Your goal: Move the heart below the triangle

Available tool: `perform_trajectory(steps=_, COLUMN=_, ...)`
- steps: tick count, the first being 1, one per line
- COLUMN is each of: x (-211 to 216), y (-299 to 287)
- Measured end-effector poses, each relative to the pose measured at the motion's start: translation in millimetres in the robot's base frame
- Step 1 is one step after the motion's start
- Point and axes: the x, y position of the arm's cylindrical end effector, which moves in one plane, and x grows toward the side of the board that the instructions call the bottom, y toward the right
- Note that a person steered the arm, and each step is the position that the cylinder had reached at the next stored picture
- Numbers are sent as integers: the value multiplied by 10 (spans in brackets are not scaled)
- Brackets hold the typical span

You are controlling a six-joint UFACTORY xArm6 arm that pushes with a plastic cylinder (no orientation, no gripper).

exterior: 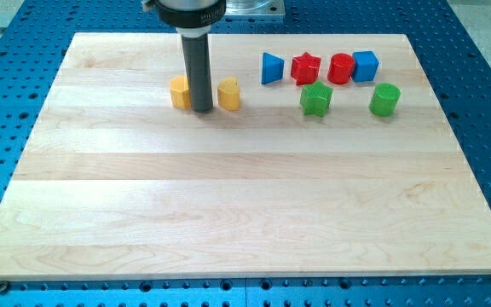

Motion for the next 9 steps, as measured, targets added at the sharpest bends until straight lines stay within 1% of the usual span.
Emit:
perform_trajectory(steps=1, x=-253, y=21)
perform_trajectory(steps=3, x=-196, y=889)
perform_trajectory(steps=4, x=-198, y=404)
perform_trajectory(steps=5, x=-8, y=118)
perform_trajectory(steps=6, x=418, y=272)
perform_trajectory(steps=7, x=369, y=745)
perform_trajectory(steps=8, x=253, y=1000)
perform_trajectory(steps=9, x=525, y=614)
